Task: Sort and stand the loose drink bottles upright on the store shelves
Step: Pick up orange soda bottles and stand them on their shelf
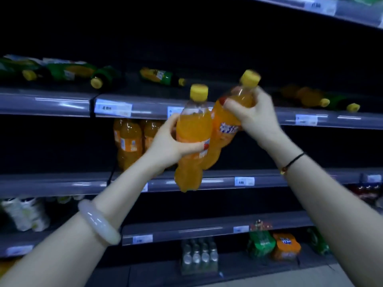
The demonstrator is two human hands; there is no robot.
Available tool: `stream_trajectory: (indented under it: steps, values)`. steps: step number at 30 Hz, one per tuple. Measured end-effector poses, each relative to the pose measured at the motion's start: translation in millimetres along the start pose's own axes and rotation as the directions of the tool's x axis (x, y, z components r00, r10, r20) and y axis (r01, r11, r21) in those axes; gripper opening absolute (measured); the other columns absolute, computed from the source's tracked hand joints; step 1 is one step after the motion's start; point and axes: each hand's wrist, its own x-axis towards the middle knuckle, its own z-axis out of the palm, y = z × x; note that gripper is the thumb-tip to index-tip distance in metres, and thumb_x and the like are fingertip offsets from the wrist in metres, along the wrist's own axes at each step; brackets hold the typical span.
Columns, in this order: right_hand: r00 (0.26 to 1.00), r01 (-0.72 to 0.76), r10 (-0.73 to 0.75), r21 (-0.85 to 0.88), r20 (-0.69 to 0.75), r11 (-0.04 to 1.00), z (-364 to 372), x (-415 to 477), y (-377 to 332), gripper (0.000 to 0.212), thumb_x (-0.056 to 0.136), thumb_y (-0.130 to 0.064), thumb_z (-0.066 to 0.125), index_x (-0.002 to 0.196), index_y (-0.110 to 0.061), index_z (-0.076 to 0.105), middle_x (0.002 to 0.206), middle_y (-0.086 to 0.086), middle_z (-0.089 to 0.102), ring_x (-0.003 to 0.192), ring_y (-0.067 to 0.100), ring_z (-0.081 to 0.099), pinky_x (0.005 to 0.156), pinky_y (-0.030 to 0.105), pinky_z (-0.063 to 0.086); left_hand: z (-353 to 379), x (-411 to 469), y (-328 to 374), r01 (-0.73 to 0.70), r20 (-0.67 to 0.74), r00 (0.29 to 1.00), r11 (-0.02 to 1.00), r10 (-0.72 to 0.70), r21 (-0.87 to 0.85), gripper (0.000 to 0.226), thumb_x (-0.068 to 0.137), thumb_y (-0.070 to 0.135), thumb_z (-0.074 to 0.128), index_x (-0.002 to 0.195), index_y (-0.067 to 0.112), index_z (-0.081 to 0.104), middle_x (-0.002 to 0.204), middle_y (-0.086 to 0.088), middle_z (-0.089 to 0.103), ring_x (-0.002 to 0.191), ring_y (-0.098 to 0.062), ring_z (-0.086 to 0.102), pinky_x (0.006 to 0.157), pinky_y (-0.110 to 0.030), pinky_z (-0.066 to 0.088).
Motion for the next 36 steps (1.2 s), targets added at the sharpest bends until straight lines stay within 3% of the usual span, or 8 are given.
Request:
stream_trajectory:
  steps: [5,8,13,19,23,27,32,36]
  values:
    - [0.983,-0.158,0.161,-0.042,0.087,0.987,39,-27,89,0.025,0.073,-0.029,0.074,0.094,-0.031,0.061,0.095,-0.006,0.070,0.090,0.011,0.068,0.083,0.041,0.057,14,9,-77,0.187,-0.145,0.973,0.982,-0.180,0.038,0.073,0.064,0.029,0.084,0.120,0.036,0.038,0.114,0.010,0.052,0.105,-0.014,0.054,0.082,-0.031,0.048]
    - [0.973,-0.205,0.204,-0.007,0.105,0.979,63,-31,126,0.031,0.075,-0.025,0.076,0.093,-0.040,0.055,0.095,-0.012,0.066,0.092,0.008,0.064,0.082,0.034,0.054,14,27,-112,0.213,-0.237,0.952,0.976,-0.196,0.051,0.080,0.062,0.033,0.085,0.125,0.037,0.036,0.122,0.006,0.051,0.112,-0.019,0.053,0.094,-0.040,0.048]
    - [0.962,-0.255,0.250,0.031,0.111,0.967,91,-3,168,0.035,0.078,-0.030,0.075,0.098,-0.047,0.051,0.104,-0.010,0.065,0.100,0.011,0.063,0.087,0.035,0.053,16,65,-140,0.163,-0.324,0.936,0.986,-0.139,0.046,0.075,0.066,0.025,0.083,0.122,0.037,0.036,0.113,0.010,0.050,0.104,-0.012,0.051,0.088,-0.030,0.042]
    - [0.927,-0.348,0.356,-0.083,0.120,0.934,107,53,208,0.044,0.067,-0.044,0.073,0.107,-0.035,0.056,0.106,-0.006,0.069,0.103,0.017,0.066,0.090,0.040,0.053,17,99,-161,0.200,-0.263,0.952,0.968,-0.155,0.154,0.073,0.061,0.028,0.086,0.121,0.027,0.044,0.115,0.002,0.060,0.106,-0.015,0.058,0.091,-0.033,0.048]
    - [0.893,-0.384,0.402,-0.124,0.204,0.915,116,81,229,0.069,0.056,-0.061,0.070,0.115,-0.027,0.060,0.114,-0.002,0.068,0.107,0.021,0.064,0.096,0.046,0.050,19,112,-162,0.284,-0.256,0.937,0.946,-0.239,0.156,0.074,0.065,0.023,0.084,0.126,0.022,0.042,0.111,0.007,0.053,0.102,-0.010,0.051,0.087,-0.026,0.042]
    - [0.834,-0.466,0.494,-0.166,0.247,0.869,125,95,229,0.054,0.081,-0.040,0.068,0.127,-0.015,0.055,0.131,0.006,0.059,0.120,0.023,0.055,0.103,0.033,0.042,14,132,-162,0.446,-0.315,0.866,0.884,-0.388,0.138,0.039,0.069,0.024,0.081,0.102,0.015,0.063,0.095,-0.002,0.066,0.089,-0.017,0.064,0.075,-0.023,0.047]
    - [0.825,-0.492,0.513,-0.146,0.237,0.858,131,94,231,0.057,0.088,-0.042,0.060,0.136,-0.015,0.047,0.141,0.005,0.049,0.132,0.024,0.045,0.110,0.037,0.036,14,142,-159,0.549,-0.421,0.801,0.802,-0.425,0.234,0.074,0.065,0.040,0.077,0.127,0.013,0.048,0.109,-0.008,0.068,0.096,-0.028,0.066,0.080,-0.034,0.055]
    - [0.809,-0.527,0.543,-0.129,0.227,0.840,134,92,229,0.060,0.090,-0.044,0.056,0.140,-0.014,0.042,0.145,0.008,0.045,0.133,0.025,0.044,0.110,0.036,0.035,15,143,-150,0.551,-0.421,0.823,0.716,-0.382,0.427,0.064,0.067,0.047,0.074,0.117,0.010,0.057,0.113,-0.009,0.066,0.103,-0.030,0.065,0.082,-0.036,0.055]
